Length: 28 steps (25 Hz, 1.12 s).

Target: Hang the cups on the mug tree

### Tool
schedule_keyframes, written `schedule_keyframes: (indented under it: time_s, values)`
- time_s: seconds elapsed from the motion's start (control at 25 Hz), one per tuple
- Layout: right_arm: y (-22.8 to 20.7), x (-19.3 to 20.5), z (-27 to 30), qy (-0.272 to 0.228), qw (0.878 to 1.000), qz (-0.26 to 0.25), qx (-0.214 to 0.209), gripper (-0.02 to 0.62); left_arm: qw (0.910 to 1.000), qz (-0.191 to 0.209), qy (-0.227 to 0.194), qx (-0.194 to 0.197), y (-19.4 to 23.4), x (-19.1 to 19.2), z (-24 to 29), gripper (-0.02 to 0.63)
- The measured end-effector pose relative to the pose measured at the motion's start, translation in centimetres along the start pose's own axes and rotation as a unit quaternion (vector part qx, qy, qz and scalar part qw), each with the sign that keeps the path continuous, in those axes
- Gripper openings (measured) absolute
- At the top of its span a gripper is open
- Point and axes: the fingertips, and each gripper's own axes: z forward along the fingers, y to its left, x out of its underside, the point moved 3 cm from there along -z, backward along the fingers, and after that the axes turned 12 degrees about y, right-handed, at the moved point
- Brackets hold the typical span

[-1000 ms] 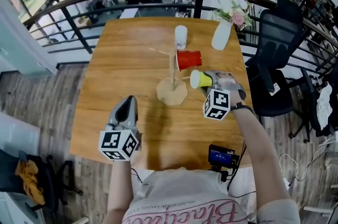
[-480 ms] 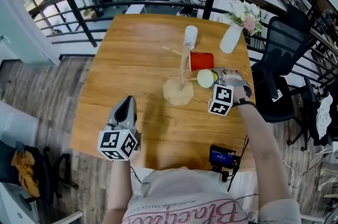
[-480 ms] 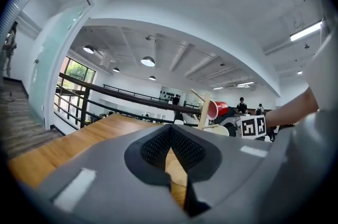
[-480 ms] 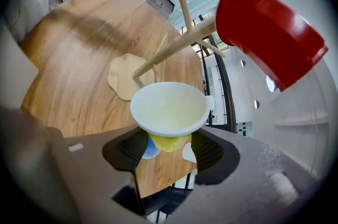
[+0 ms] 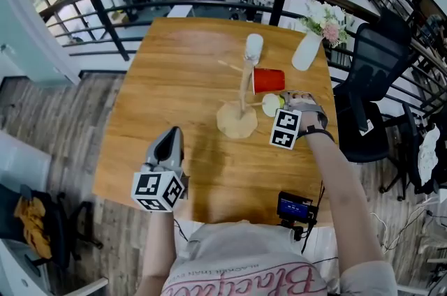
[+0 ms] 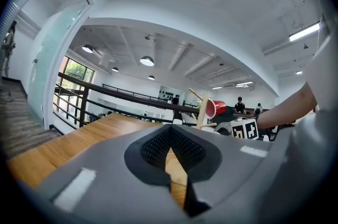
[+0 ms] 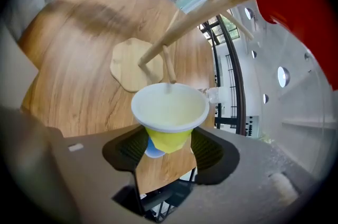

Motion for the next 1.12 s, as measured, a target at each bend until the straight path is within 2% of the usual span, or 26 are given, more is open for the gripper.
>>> schedule_keyframes:
  time_s: [0.32, 0.68, 0.88, 0.96, 1.12]
  values:
    - [-0.4, -3.8, -3.0, -0.055, 0.997, -0.025, 0.045, 0.252, 1.0000, -0.002, 0.000, -0.006, 0.6, 0.0, -0.4, 0.011]
    - [2.1, -6.7, -3.2, -0.055, 0.992, -0.096, 0.066, 0.256, 0.9999, 0.002, 0.001, -0.012, 1.2, -0.1, -1.2, 0.011]
    - [2.4, -7.6, -3.8, -0.079, 0.991, -0.082, 0.073, 0.272, 0.9999, 0.002, 0.000, -0.014, 1.4, -0.1, -1.3, 0.011]
    - [2.4, -7.7, -4.2, -0.094, 0.991, -0.064, 0.072, 0.321, 0.9999, 0.003, 0.000, -0.012, 1.3, -0.2, -1.2, 0.011]
    - [2.1, -7.2, -4.8, -0.127, 0.990, 0.027, 0.054, 0.391, 1.0000, 0.003, -0.001, -0.009, 1.0, -0.4, -0.8, 0.011]
